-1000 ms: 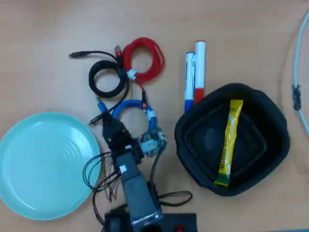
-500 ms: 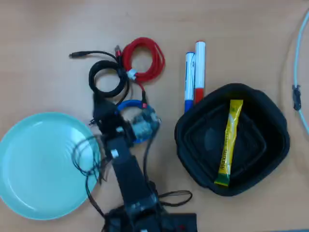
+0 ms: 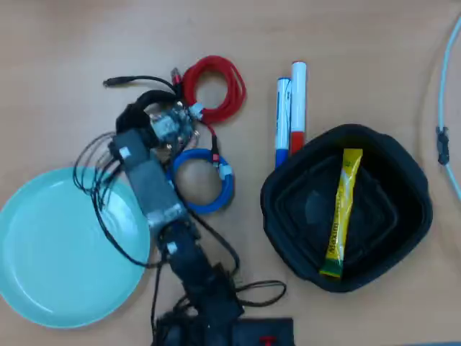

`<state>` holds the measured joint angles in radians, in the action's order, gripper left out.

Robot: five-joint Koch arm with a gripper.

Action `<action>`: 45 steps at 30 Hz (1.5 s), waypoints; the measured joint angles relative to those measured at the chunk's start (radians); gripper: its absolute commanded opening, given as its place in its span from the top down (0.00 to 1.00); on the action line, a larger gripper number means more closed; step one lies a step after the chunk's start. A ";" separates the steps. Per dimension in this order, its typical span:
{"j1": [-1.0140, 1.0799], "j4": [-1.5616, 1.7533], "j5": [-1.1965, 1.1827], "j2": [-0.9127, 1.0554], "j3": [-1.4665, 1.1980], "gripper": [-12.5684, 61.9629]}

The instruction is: Put a black charging cable in a black bowl and put a red charging cable in a green bowl

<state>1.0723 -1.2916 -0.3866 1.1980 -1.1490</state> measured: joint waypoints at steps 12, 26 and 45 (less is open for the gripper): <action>-0.026 -0.052 -0.126 -0.124 0.083 0.07; -0.040 0.003 -0.397 -0.202 0.091 0.07; -0.034 -0.005 -0.683 -0.376 0.331 0.07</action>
<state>1.0385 -1.2962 -1.0692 0.8222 -0.8176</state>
